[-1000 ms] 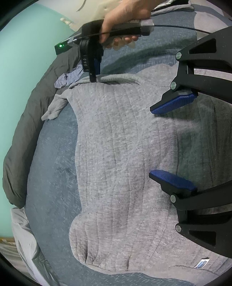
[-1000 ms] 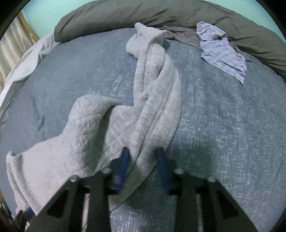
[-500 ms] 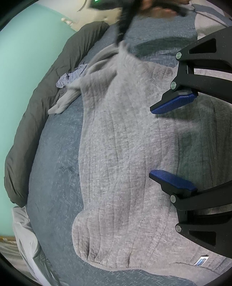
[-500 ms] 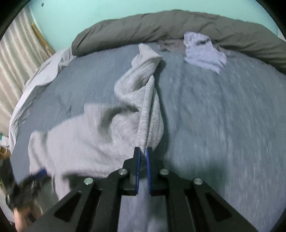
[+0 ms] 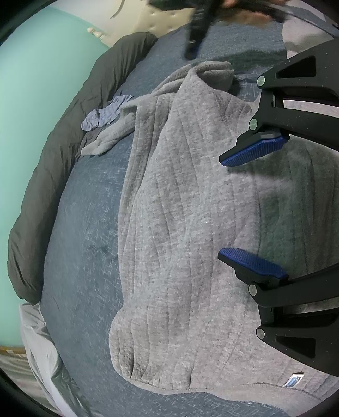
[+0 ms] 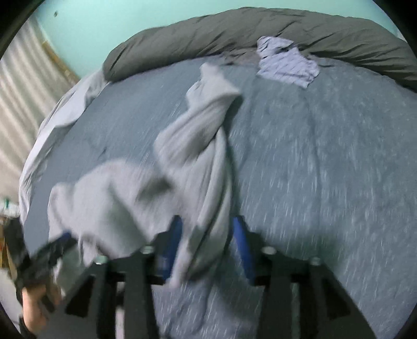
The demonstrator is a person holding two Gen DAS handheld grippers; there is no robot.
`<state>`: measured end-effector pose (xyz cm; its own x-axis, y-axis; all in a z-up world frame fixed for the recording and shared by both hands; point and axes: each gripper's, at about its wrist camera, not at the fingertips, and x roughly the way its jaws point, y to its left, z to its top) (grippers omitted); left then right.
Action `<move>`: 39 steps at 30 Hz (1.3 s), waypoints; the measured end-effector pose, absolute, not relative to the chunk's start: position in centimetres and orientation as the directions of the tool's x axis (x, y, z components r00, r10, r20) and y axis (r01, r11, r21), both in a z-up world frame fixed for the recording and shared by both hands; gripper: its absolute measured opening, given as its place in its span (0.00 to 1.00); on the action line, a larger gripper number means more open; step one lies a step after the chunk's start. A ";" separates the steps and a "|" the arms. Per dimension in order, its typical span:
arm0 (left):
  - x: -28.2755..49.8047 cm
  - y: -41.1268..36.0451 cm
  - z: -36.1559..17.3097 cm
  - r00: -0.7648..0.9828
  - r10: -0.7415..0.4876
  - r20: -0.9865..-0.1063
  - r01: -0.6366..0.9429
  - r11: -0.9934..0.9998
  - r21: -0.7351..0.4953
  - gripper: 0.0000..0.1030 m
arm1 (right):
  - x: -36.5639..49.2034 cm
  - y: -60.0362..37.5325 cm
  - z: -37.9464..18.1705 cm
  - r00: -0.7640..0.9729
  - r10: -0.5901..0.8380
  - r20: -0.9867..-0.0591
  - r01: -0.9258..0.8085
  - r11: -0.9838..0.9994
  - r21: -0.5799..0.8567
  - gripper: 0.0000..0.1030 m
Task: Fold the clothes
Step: 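Grasp the sweater sleeve with the right tool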
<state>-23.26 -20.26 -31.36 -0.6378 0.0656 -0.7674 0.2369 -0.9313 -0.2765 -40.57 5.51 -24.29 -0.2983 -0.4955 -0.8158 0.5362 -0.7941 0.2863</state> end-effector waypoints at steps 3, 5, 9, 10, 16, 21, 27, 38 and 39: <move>-23.2 -20.2 -31.4 -0.636 0.068 -0.769 0.233 -0.933 -0.275 0.67 | -43.8 4.0 -24.7 -0.321 -0.467 -0.824 0.512 -0.818 0.264 0.43; -23.2 -20.2 -31.5 -0.636 0.070 -0.769 0.235 -0.931 -0.279 0.67 | -45.7 3.5 -25.3 -0.320 -0.464 -0.826 0.484 -0.830 0.278 0.43; -23.4 -20.2 -31.7 -0.633 0.072 -0.771 0.232 -0.932 -0.277 0.67 | -47.6 2.1 -26.3 -0.298 -0.451 -0.841 0.467 -0.838 0.284 0.43; -23.4 -20.2 -31.7 -0.633 0.073 -0.771 0.231 -0.932 -0.278 0.67 | -47.7 1.7 -26.5 -0.291 -0.447 -0.846 0.469 -0.837 0.281 0.43; -23.5 -20.3 -31.9 -0.630 0.074 -0.773 0.232 -0.932 -0.278 0.68 | -47.5 0.7 -27.2 -0.267 -0.448 -0.853 0.498 -0.822 0.276 0.07; -23.4 -20.2 -31.6 -0.633 0.073 -0.771 0.230 -0.933 -0.277 0.68 | -45.6 3.6 -24.7 -0.323 -0.480 -0.815 0.521 -0.810 0.270 0.04; -23.3 -19.6 -31.3 -0.636 0.070 -0.769 0.219 -0.939 -0.266 0.68 | -43.0 10.1 -21.3 -0.372 -0.516 -0.772 0.502 -0.811 0.300 0.04; -23.6 -17.6 -31.2 -0.632 0.068 -0.772 0.181 -0.956 -0.232 0.68 | -34.7 20.5 -19.6 -0.386 -0.524 -0.759 0.484 -0.816 0.316 0.03; -23.6 -17.5 -31.2 -0.631 0.067 -0.773 0.178 -0.957 -0.229 0.68 | -33.9 20.5 -20.1 -0.360 -0.528 -0.769 0.495 -0.807 0.322 0.03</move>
<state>-23.57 -17.48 -31.17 -0.6313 0.0672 -0.7726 0.1780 -0.9571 -0.2287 -33.87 20.49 -20.12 -0.3602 -0.5281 -0.7690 0.4955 -0.8068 0.3220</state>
